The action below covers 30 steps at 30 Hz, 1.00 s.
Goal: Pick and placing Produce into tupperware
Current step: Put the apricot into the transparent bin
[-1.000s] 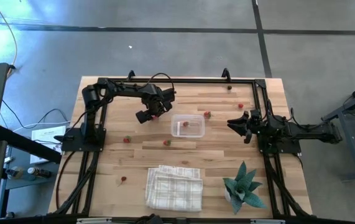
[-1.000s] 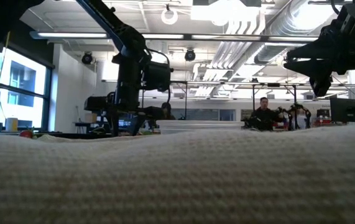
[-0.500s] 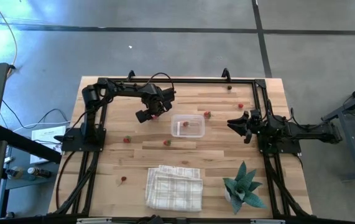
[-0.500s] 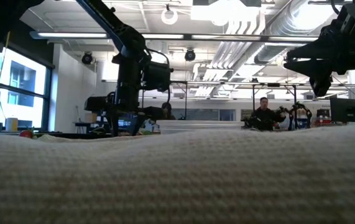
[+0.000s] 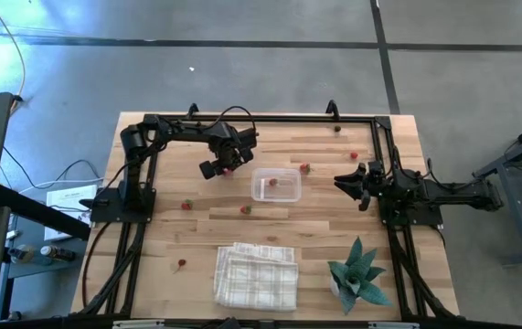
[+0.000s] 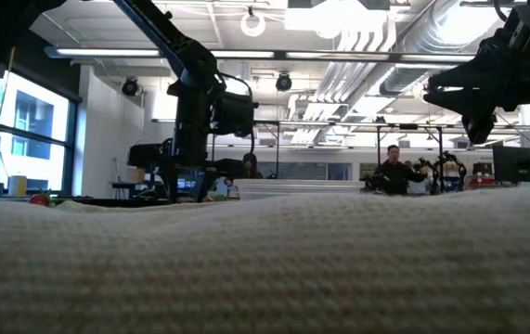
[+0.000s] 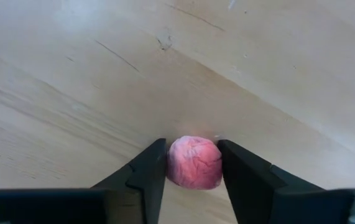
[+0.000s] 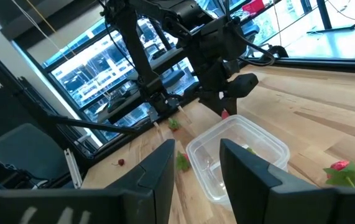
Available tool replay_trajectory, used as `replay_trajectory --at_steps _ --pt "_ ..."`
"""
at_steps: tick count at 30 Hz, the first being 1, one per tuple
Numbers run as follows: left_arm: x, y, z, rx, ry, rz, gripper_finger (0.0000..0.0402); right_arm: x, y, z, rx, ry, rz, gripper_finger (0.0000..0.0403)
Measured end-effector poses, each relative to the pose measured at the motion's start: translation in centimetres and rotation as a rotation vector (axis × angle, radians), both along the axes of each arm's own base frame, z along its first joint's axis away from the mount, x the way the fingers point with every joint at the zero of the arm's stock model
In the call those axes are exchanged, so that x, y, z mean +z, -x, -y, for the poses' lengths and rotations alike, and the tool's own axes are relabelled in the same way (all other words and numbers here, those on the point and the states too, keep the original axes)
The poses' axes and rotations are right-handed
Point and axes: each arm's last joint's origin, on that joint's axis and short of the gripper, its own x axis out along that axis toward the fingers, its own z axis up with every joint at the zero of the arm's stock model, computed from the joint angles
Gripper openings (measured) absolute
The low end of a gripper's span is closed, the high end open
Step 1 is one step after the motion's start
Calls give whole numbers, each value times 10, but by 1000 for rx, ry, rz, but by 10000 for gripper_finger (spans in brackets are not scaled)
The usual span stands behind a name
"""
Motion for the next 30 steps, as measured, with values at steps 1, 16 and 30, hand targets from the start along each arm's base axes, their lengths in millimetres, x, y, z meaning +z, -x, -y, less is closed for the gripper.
replay_trajectory --at_steps 1,16,30 --pt "0 0 0 0 0 0 127 0 0 0 0 0 0 117" --pt "0 0 0 -32 3 3 104 0 0 0 0 15 -3 117" --pt "0 0 0 -58 17 11 112 0 0 0 0 15 -3 117"
